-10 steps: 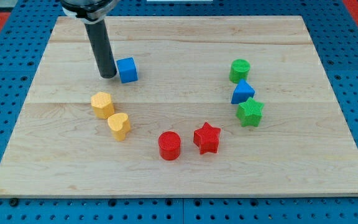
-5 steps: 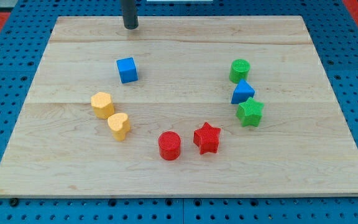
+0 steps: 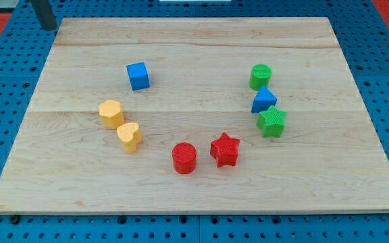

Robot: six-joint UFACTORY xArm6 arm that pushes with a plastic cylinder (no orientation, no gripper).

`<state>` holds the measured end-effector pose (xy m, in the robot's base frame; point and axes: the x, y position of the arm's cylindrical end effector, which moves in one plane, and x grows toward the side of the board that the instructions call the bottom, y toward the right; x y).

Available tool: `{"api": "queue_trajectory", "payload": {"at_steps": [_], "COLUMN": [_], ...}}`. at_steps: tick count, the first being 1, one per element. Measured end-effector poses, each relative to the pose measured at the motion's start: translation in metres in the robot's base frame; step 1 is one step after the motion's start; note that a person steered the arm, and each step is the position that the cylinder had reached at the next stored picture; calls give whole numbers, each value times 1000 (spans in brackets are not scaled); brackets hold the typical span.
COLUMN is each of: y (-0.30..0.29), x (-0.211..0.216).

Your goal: Move the yellow hexagon above the yellow heart

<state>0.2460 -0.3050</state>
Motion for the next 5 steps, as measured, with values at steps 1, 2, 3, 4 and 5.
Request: {"api": "queue_trajectory", "payload": {"at_steps": [1, 2, 3, 4, 5], "y": [25, 38, 83, 125, 135], "x": [107, 179, 242, 241, 231]}}
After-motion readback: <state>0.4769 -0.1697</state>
